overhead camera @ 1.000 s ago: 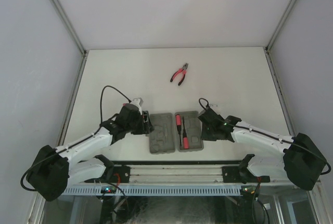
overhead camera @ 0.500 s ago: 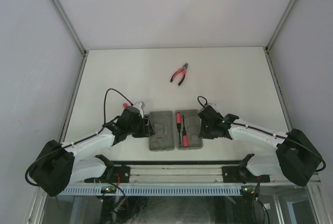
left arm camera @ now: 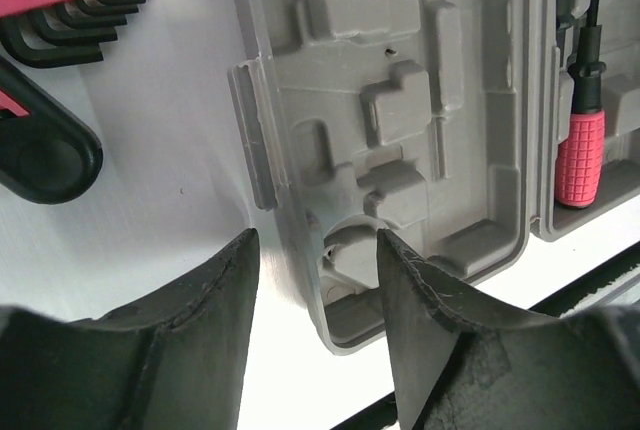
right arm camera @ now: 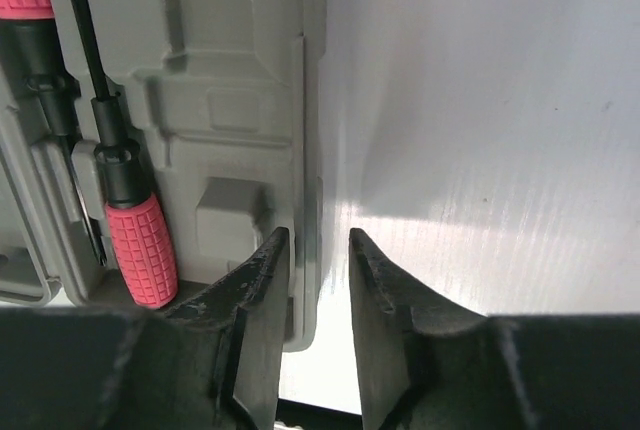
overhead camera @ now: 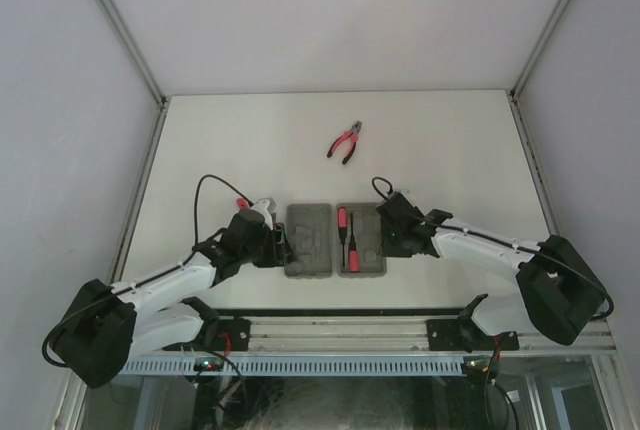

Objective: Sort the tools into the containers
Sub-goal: Move the storage box to the center of the board.

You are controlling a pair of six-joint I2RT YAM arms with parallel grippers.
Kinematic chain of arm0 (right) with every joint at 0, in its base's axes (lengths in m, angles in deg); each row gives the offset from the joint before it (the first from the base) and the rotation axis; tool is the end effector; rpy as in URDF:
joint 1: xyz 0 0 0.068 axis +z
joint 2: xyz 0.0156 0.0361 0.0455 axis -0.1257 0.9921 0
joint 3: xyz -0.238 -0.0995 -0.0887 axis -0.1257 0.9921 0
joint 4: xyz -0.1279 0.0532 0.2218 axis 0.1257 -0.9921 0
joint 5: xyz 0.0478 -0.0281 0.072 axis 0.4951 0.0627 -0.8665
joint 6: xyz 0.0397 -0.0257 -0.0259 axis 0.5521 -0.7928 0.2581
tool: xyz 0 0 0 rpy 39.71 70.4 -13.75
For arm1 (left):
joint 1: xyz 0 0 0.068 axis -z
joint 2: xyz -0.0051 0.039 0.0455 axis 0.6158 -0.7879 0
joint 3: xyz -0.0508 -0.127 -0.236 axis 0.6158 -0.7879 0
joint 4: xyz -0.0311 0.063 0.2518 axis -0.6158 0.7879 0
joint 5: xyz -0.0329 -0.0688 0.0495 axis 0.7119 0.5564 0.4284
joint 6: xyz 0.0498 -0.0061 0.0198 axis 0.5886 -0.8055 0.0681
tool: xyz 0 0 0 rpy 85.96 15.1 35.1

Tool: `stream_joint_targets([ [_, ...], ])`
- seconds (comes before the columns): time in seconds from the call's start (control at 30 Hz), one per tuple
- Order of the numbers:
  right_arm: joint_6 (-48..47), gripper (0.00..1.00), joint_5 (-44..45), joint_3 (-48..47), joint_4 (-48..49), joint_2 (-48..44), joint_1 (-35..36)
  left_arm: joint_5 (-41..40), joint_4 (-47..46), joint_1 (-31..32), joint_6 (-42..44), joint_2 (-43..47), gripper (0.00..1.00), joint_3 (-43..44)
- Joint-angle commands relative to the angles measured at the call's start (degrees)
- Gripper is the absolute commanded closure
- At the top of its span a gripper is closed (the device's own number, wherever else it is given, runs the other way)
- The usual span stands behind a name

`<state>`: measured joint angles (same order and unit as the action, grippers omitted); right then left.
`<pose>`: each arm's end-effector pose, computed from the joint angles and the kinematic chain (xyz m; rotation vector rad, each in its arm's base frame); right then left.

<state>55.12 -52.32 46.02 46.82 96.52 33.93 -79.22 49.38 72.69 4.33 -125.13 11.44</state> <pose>0.1798 0.1518 0.1679 0.0465 2.7374 0.2712 0.1567 -0.1134 0.1508 0.0208 2.5189 -0.6810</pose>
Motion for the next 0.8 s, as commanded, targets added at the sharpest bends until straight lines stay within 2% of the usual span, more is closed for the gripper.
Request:
stream_joint_targets([
  [0.0,-2.4,0.68,2.0,-1.9,-0.3,-3.2,-0.2,0.9,-0.8,0.3,-1.2,1.9,0.47,-0.8],
  [0.2,-2.8,0.63,3.6,-1.9,-0.3,-7.7,2.1,0.8,-1.0,1.3,-4.1,3.5,0.50,-1.4],
  [0.6,-0.1,0.62,7.9,-1.3,-1.0,-10.2,5.5,-3.4,-1.1,9.3,-11.4,13.0,0.48,-5.4],
  [0.67,0.1,0.61,8.5,-1.2,-1.0,-10.5,5.8,-4.1,0.3,9.4,-10.9,14.0,0.46,-5.3],
  [0.77,0.2,0.60,9.5,-1.1,-0.7,-11.6,6.7,-7.2,4.4,9.4,-9.3,15.0,0.36,-3.5],
])
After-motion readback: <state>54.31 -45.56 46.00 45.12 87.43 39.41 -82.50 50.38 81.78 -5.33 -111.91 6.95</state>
